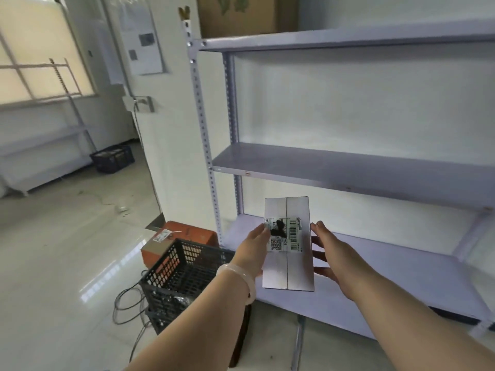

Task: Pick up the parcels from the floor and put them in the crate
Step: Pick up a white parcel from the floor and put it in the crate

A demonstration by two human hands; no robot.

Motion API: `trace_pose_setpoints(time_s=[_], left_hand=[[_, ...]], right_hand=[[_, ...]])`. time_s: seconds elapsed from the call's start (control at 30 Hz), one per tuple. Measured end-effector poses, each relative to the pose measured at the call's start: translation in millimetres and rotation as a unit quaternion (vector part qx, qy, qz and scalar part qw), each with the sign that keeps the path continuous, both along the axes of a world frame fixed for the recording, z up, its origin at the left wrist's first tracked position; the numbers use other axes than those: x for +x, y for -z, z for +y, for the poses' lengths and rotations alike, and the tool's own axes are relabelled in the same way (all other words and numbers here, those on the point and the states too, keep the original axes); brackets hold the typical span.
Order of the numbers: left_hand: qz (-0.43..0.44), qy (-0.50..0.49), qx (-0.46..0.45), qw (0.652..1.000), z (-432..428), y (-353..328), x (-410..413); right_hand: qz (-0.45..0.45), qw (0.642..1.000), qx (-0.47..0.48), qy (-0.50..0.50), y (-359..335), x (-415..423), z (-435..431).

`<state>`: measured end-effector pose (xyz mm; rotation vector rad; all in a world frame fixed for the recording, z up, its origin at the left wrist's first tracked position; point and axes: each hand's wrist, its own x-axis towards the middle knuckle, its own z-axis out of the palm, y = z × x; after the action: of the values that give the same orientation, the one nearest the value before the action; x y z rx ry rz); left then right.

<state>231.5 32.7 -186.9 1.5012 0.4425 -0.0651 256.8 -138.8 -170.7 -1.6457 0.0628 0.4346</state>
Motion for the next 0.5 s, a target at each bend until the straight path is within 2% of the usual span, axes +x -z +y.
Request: trace_pose_setpoints(time_s=[0.03, 0.13, 0.33, 0.5], left_hand=[[0.004, 0.003, -0.003, 1.000, 23.7, 3.3, 1.8], [0.009, 0.015, 0.069, 0.997, 103.1, 7.6, 4.7], [0.029, -0.010, 0.073, 0.997, 247.5, 19.1, 6.9], [0.064, 0.003, 0.073, 0.995, 304.8, 39.6, 23.9]], right_hand=[[0.004, 1.000, 0.003, -0.004, 1.2, 1.5, 22.9], [0.030, 0.999, 0.012, -0.014, 13.7, 5.7, 102.9], [0.070, 0.997, 0.014, -0.017, 49.0, 20.9, 254.9], [0.099, 0.995, 0.004, -0.019, 78.9, 44.5, 316.8]])
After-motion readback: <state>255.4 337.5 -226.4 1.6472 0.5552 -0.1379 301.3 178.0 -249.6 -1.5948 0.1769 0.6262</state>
